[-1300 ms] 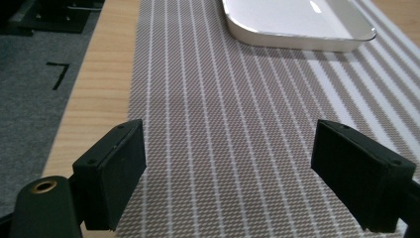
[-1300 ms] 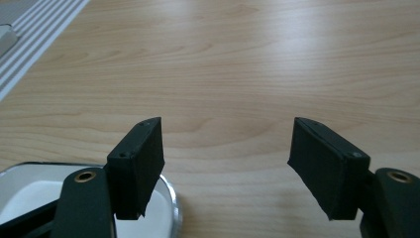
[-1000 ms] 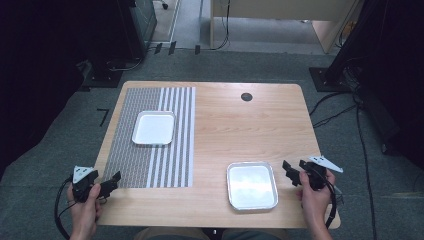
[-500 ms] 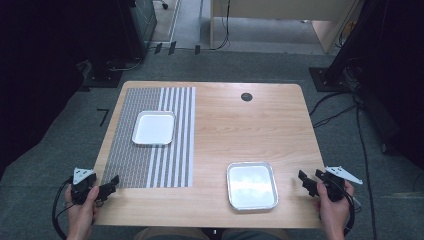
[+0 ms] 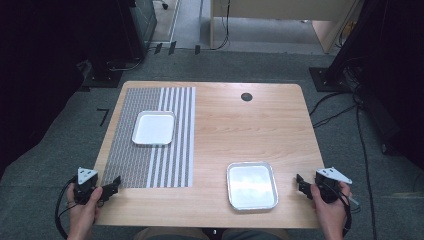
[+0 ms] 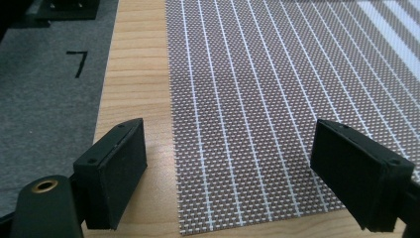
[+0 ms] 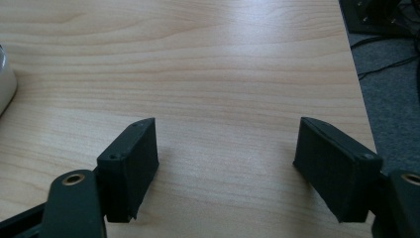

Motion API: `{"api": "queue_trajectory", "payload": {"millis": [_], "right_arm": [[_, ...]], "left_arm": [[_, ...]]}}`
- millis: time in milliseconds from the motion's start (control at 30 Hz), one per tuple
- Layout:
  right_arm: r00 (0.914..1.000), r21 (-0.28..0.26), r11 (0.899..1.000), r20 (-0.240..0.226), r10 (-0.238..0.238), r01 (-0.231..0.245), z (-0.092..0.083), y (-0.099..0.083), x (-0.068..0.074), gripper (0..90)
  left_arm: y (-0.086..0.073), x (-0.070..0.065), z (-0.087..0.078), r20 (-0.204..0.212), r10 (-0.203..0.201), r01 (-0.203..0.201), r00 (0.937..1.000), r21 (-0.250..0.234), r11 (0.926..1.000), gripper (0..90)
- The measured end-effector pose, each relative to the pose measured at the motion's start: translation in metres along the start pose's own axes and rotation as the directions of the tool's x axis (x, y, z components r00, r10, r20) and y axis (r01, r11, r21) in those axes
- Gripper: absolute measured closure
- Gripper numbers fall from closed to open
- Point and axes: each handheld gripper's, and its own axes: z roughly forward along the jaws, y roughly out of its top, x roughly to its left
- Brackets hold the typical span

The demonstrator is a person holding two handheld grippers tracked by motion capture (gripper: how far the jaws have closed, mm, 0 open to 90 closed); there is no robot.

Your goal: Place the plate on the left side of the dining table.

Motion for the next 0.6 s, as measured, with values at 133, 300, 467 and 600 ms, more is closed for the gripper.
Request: {"api": "queue_trajectory", "payload": {"millis": [133,300,467,600], "right_arm": [[1.0,0.003,1.0,-0.001,-0.002,0.002,0.0004,0.0002,0.0007,23.2],[1.0,0.006,1.0,0.0,-0.004,0.004,0.0012,0.0007,0.0014,20.1],[1.0,0.017,1.0,0.002,-0.003,0.003,0.0032,0.0018,0.0035,13.7],[0.9999,0.02,1.0,0.011,0.003,-0.004,0.0039,0.0022,0.0043,12.3]], "left_arm": [[-0.0001,-0.0008,0.0003,-0.004,0.002,-0.002,1.0,0.0,1.0,14.1],[-0.0001,-0.001,0.0003,-0.006,0.001,-0.001,1.0,0.0,1.0,14.1],[0.0,-0.0011,0.0005,-0.006,0.001,-0.001,1.0,0.0,1.0,14.0],[0.0001,-0.0011,0.0007,-0.006,0.001,-0.001,1.0,0.0,1.0,14.0]]}}
